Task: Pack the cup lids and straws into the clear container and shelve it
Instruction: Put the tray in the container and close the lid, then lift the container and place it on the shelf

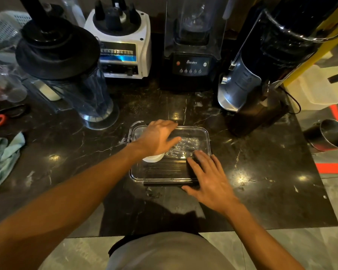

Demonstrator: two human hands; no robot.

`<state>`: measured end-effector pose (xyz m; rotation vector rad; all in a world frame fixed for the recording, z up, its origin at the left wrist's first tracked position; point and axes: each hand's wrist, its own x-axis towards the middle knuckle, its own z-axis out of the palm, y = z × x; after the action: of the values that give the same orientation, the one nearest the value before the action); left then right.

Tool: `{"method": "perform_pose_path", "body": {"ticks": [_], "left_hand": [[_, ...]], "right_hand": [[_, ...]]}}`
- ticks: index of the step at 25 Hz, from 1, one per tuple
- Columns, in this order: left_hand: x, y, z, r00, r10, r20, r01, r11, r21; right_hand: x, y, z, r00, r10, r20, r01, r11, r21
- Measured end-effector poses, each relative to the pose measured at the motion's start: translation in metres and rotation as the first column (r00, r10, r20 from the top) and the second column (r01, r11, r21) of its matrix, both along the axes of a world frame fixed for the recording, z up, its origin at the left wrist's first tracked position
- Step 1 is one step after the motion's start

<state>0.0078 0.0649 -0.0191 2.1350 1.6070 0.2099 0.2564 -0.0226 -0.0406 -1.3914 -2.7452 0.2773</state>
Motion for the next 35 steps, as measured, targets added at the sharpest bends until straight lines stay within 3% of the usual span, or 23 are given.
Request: {"method": "perform_pose_path", "body": {"ticks": [6, 9, 12, 14, 15, 17, 18, 20, 27, 31, 35], "left_hand": [[0.004, 0.008, -0.008, 0.999, 0.013, -0.040, -0.015, 0.999, -0.040], [0.001, 0.013, -0.008, 0.999, 0.038, 0.031, -0.035, 0.995, -0.090], [-0.007, -0.003, -0.009, 0.971, 0.141, 0.195, -0.136, 0.990, -0.038], [-0.015, -0.025, -0.012, 0.940, 0.249, 0.233, -0.270, 0.961, 0.063], [-0.021, -0.038, -0.014, 0.909, 0.319, 0.266, -0.352, 0.932, 0.085], [-0.029, -0.067, -0.017, 0.801, 0.467, 0.374, -0.509, 0.861, 0.015], [-0.032, -0.082, -0.020, 0.739, 0.534, 0.411, -0.565, 0.824, -0.055], [-0.030, -0.110, -0.023, 0.622, 0.646, 0.442, -0.629, 0.749, -0.208], [-0.015, -0.164, -0.037, 0.286, 0.749, 0.598, -0.543, 0.641, -0.543], [-0.009, -0.165, -0.037, 0.226, 0.769, 0.598, -0.538, 0.610, -0.581], [-0.011, -0.159, -0.034, 0.261, 0.756, 0.600, -0.554, 0.626, -0.548]], "right_hand": [[-0.002, 0.002, -0.005, 1.000, -0.026, 0.008, 0.025, 0.998, 0.063], [-0.001, 0.003, -0.005, 1.000, -0.025, -0.008, 0.026, 0.998, 0.063], [0.006, 0.004, 0.000, 0.967, -0.093, -0.237, 0.089, 0.996, -0.028], [0.009, 0.002, 0.005, 0.816, -0.386, -0.432, 0.283, 0.916, -0.284], [0.008, 0.001, 0.007, 0.671, -0.559, -0.487, 0.345, 0.817, -0.462], [0.005, 0.001, 0.005, 0.337, -0.795, -0.505, 0.312, 0.600, -0.736], [0.002, 0.000, 0.003, 0.213, -0.856, -0.471, 0.254, 0.514, -0.819], [-0.001, 0.001, -0.005, 0.091, -0.897, -0.432, 0.190, 0.442, -0.877], [-0.005, -0.007, -0.023, 0.010, -0.904, -0.426, 0.147, 0.423, -0.894], [-0.008, -0.009, -0.022, 0.012, -0.910, -0.414, 0.178, 0.409, -0.895], [-0.007, -0.004, -0.012, 0.019, -0.899, -0.437, 0.161, 0.434, -0.886]]}}
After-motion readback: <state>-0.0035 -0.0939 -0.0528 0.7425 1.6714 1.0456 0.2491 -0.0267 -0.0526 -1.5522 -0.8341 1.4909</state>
